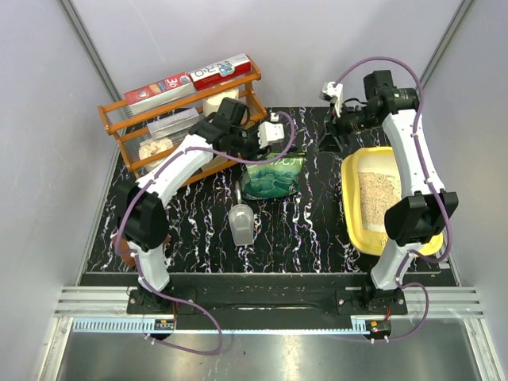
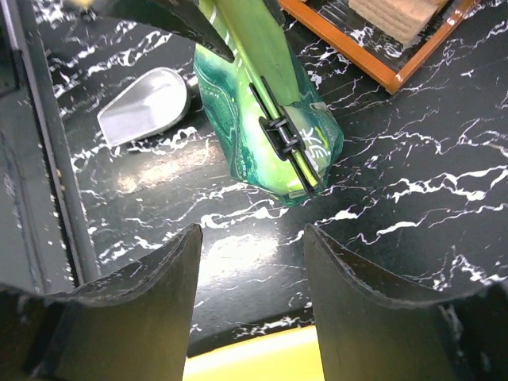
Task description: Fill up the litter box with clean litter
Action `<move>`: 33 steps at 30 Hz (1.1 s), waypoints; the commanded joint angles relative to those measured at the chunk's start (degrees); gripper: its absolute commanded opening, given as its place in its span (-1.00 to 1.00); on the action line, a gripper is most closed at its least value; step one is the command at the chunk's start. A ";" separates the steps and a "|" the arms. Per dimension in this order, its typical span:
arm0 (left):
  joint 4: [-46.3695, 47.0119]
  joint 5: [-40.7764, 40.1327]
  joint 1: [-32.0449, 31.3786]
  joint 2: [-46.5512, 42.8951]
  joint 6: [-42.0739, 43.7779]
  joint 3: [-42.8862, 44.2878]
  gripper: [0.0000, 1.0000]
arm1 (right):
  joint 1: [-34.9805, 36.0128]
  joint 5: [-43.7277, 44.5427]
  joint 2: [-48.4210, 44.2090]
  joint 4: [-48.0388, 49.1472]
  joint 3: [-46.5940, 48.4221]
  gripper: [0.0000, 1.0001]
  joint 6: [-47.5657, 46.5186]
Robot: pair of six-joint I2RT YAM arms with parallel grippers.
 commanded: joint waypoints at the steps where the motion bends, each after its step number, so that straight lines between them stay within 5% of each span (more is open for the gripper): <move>1: 13.65 -0.26 0.99 -10.24 -20.12 -7.64 0.18 | 3.48 6.16 -0.56 0.96 -0.37 0.20 -9.13; 3: 18.23 -6.65 0.99 -13.60 -26.57 -11.15 0.98 | 4.36 7.83 0.15 3.25 -0.64 0.22 -9.48; 7: 17.46 -9.76 2.83 -21.60 -37.13 -18.44 0.98 | 6.21 8.89 2.87 5.02 1.11 0.55 -12.81; 12: 16.13 -8.35 4.42 -27.67 -37.06 -24.00 0.98 | 8.14 9.68 5.33 7.13 1.55 0.58 -17.47; 26: 17.63 -6.68 6.35 -26.71 -37.76 -23.92 0.98 | 12.54 12.05 12.72 2.04 9.64 0.11 -21.34; 33: 17.71 -5.89 6.53 -26.19 -37.94 -23.83 0.98 | 12.98 13.20 12.89 0.54 9.11 0.04 -22.58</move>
